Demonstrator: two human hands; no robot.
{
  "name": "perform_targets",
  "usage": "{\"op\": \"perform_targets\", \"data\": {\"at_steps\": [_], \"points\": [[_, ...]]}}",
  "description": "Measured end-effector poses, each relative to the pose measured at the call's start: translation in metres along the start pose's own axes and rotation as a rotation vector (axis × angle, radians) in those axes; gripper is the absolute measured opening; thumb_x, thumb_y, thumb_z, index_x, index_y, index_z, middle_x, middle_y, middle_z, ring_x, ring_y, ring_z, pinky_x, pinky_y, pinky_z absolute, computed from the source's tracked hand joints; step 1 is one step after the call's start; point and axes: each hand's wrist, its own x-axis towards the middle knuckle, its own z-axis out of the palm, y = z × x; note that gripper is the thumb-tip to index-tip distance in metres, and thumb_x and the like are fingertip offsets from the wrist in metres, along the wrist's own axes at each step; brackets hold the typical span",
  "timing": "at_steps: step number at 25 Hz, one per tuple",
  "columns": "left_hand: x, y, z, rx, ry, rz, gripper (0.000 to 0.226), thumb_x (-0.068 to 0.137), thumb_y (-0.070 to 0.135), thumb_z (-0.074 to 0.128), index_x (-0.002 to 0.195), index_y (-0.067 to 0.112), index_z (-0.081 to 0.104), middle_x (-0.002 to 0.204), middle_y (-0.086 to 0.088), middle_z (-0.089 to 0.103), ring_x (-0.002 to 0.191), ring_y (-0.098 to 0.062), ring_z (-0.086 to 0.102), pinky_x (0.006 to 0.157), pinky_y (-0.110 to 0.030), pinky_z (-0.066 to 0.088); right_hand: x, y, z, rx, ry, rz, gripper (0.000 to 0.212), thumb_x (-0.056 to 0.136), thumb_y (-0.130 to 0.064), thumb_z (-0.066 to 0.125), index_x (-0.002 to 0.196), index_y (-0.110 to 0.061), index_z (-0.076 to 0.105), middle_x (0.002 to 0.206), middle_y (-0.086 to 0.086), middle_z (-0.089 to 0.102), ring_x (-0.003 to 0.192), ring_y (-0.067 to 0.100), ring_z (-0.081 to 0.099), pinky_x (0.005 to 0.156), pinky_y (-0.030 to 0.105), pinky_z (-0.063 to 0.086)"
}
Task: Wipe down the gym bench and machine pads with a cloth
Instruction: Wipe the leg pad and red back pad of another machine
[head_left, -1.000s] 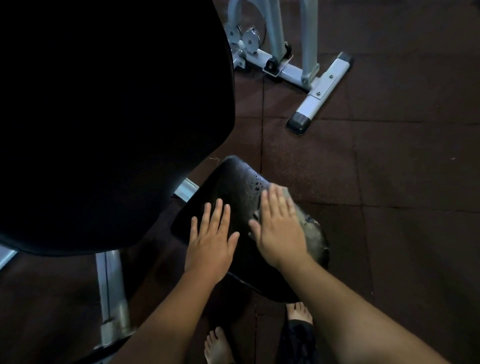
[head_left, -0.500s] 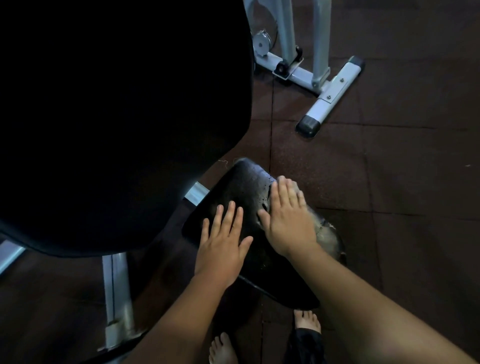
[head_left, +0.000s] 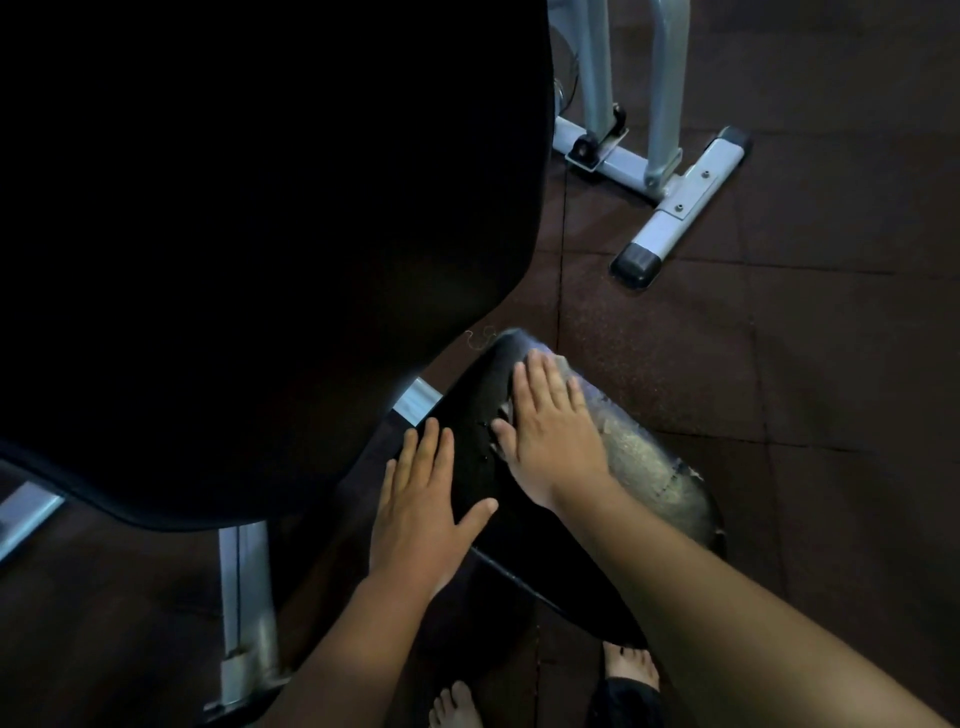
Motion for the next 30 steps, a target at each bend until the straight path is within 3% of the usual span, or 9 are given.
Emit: {"op": "perform_targets", "data": {"at_steps": [4, 10, 13, 16, 19, 22, 24, 27, 30], "points": [[0.001, -0.007, 0.004, -0.011, -0.008, 0.028, 0.099, 0.094, 0.076, 0.037, 0.162, 0.028, -0.017, 0.167, 0.011, -0.030, 0.152, -0.010, -0.032, 0.129, -0.040, -0.007, -0.043, 0.011, 0.008, -0.089, -0.063, -0.350, 0.074, 0.106, -0.057, 0.010, 0.164, -0.014, -0.002, 0.171, 0.005, -0.017, 0.156, 0.021, -0.023, 0.128, 0.045, -0.002], [0.002, -0.004, 0.008, 0.003, -0.001, 0.018, 0.100, 0.094, 0.077, 0.033, 0.160, 0.027, -0.022, 0.166, 0.009, -0.032, 0.151, -0.012, -0.034, 0.127, -0.040, -0.012, 0.050, 0.015, -0.020, 0.015, -0.006, -0.017, 0.074, 0.106, -0.056, 0.015, 0.165, -0.014, 0.000, 0.172, 0.007, -0.010, 0.159, 0.023, -0.013, 0.129, 0.043, -0.002], [0.002, -0.006, 0.010, -0.020, -0.016, 0.009, 0.101, 0.094, 0.076, 0.037, 0.161, 0.026, -0.019, 0.167, 0.010, -0.031, 0.151, -0.010, -0.035, 0.129, -0.042, -0.009, 0.038, -0.037, -0.009, -0.018, -0.010, -0.175, 0.070, 0.107, -0.054, 0.014, 0.165, -0.014, 0.002, 0.172, 0.007, -0.007, 0.158, 0.025, -0.014, 0.129, 0.045, -0.005], [0.002, -0.009, 0.009, -0.038, 0.001, 0.023, 0.101, 0.092, 0.077, 0.037, 0.162, 0.026, -0.016, 0.167, 0.011, -0.030, 0.151, -0.009, -0.034, 0.128, -0.041, -0.010, 0.004, -0.010, -0.007, -0.077, -0.055, -0.389, 0.068, 0.108, -0.054, 0.012, 0.165, -0.020, -0.002, 0.171, 0.001, -0.013, 0.157, 0.019, -0.019, 0.128, 0.043, -0.007], [0.002, -0.007, 0.011, -0.030, 0.010, 0.030, 0.100, 0.093, 0.078, 0.033, 0.160, 0.028, -0.022, 0.167, 0.011, -0.031, 0.151, -0.010, -0.035, 0.125, -0.038, -0.015, 0.031, 0.030, -0.018, -0.065, -0.058, -0.225, 0.069, 0.108, -0.054, 0.016, 0.165, -0.020, -0.002, 0.171, 0.000, -0.015, 0.157, 0.018, -0.019, 0.130, 0.045, 0.000], [0.002, -0.008, 0.012, -0.019, 0.012, 0.022, 0.100, 0.093, 0.078, 0.033, 0.160, 0.028, -0.022, 0.167, 0.011, -0.031, 0.151, -0.009, -0.034, 0.124, -0.037, -0.016, 0.043, -0.002, -0.014, 0.000, 0.033, -0.070, 0.069, 0.108, -0.052, 0.015, 0.165, -0.016, 0.000, 0.172, 0.005, -0.012, 0.157, 0.021, -0.017, 0.129, 0.044, -0.003], [0.001, -0.010, 0.012, -0.041, 0.008, 0.029, 0.101, 0.092, 0.079, 0.035, 0.161, 0.028, -0.018, 0.167, 0.012, -0.030, 0.151, -0.008, -0.034, 0.125, -0.037, -0.015, 0.006, -0.017, -0.001, -0.036, -0.003, -0.200, 0.069, 0.108, -0.053, 0.012, 0.164, -0.016, 0.000, 0.171, 0.005, -0.015, 0.157, 0.022, -0.020, 0.129, 0.044, -0.004], [0.001, -0.011, 0.011, -0.060, 0.008, 0.040, 0.101, 0.091, 0.079, 0.036, 0.162, 0.028, -0.016, 0.168, 0.012, -0.028, 0.152, -0.008, -0.032, 0.127, -0.038, -0.012, -0.073, 0.042, 0.010, -0.071, -0.013, -0.329, 0.070, 0.107, -0.058, 0.013, 0.165, -0.020, 0.004, 0.172, 0.000, -0.009, 0.159, 0.018, -0.012, 0.129, 0.043, 0.003], [0.000, -0.006, 0.011, -0.068, 0.019, 0.030, 0.101, 0.092, 0.078, 0.035, 0.162, 0.027, -0.016, 0.168, 0.010, -0.027, 0.153, -0.011, -0.030, 0.125, -0.038, -0.014, -0.091, 0.100, 0.007, -0.063, 0.024, -0.038, 0.073, 0.105, -0.060, 0.013, 0.165, -0.019, 0.013, 0.173, 0.000, -0.002, 0.159, 0.016, -0.008, 0.129, 0.045, 0.010]]}}
